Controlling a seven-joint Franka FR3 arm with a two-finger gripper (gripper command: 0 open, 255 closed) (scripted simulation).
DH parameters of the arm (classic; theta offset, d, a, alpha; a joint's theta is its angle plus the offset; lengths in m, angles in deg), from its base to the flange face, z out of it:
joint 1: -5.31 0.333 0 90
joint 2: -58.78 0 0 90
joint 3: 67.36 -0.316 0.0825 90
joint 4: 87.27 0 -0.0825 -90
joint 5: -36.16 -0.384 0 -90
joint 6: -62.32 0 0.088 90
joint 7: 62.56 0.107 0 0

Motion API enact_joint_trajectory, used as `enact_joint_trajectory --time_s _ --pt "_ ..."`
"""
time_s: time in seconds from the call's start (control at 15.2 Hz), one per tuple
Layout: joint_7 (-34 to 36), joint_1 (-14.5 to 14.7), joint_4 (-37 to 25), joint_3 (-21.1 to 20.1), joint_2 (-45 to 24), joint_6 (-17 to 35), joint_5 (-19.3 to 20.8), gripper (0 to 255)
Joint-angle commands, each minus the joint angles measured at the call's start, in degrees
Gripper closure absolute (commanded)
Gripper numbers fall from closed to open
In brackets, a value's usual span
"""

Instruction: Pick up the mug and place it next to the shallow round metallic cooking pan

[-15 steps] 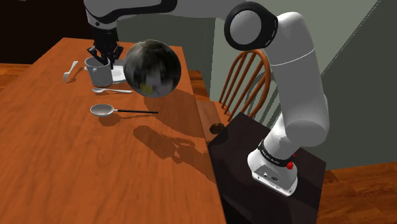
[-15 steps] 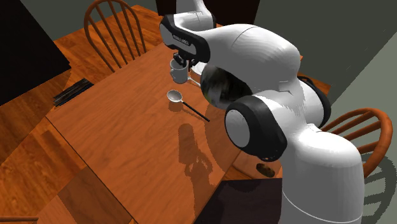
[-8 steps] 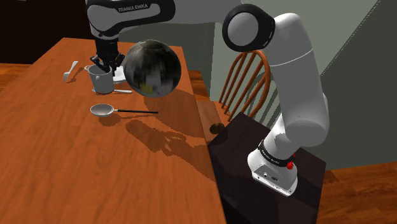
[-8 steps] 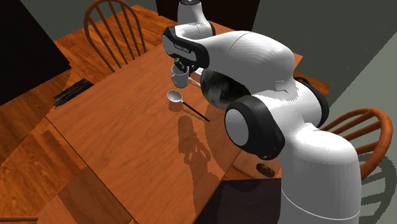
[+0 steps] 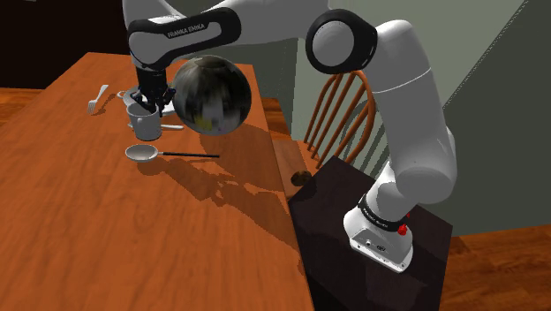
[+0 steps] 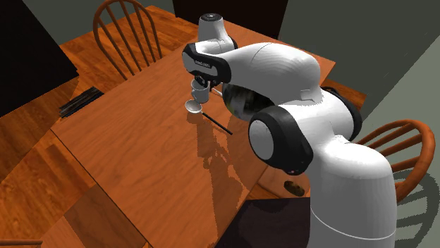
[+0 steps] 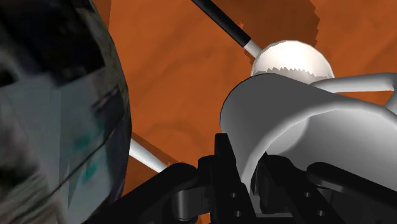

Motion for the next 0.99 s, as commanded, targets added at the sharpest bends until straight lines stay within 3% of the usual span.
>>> enact_joint_trajectory --time_s 0.0,0.92 --pt "0.0 0.0 0.2 0.1 -0.8 1.0 0.2 255" --pt "0.3 0.2 2.2 0.7 -4.1 6.4 0.9 255"
